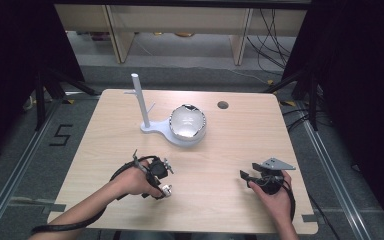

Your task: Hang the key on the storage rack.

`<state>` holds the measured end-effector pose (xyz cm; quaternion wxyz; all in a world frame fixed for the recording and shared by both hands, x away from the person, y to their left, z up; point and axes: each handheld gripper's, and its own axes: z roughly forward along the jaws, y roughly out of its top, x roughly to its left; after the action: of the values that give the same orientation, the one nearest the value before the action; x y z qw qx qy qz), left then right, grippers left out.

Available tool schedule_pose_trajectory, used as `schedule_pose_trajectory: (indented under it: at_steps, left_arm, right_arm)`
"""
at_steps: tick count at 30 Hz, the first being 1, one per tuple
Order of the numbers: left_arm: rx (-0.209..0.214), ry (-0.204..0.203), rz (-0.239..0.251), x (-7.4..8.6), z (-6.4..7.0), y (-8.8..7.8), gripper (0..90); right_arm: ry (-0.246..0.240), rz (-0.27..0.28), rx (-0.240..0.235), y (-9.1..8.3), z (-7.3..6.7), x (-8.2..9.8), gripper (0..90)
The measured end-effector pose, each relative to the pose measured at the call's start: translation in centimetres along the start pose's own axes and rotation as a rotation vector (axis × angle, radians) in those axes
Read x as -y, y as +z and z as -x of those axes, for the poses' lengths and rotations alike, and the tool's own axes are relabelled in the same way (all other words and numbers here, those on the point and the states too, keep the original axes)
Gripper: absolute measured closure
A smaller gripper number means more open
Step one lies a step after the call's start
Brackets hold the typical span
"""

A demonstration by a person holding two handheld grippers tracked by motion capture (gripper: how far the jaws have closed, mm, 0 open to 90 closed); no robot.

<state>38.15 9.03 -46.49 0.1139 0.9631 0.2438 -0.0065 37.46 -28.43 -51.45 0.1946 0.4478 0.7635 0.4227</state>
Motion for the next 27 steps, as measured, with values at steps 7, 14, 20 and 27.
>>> schedule_pose_trajectory:
  at_steps: [7, 14, 20, 27]
  left_arm:
    - [-0.027, 0.0, -0.073, -0.6, 0.2, 0.9, 52.2]
    - [-0.037, 0.017, -0.1, -0.8, 0.2, 1.5, 60.4]
    - [-0.049, 0.059, -0.095, -0.6, 0.1, 1.4, 75.8]
    - [-0.04, 0.064, -0.096, -0.3, -0.1, 1.3, 82.7]
  right_arm:
    - [0.014, -0.017, -0.012, 0.1, -0.2, 0.0, 37.8]
    - [0.033, -0.03, -0.024, 0.1, -0.4, 0.0, 37.7]
    - [0.028, -0.036, -0.023, 0.1, -0.4, 0.0, 37.8]
    - [0.013, -0.039, -0.019, 0.2, -0.4, 0.0, 37.9]
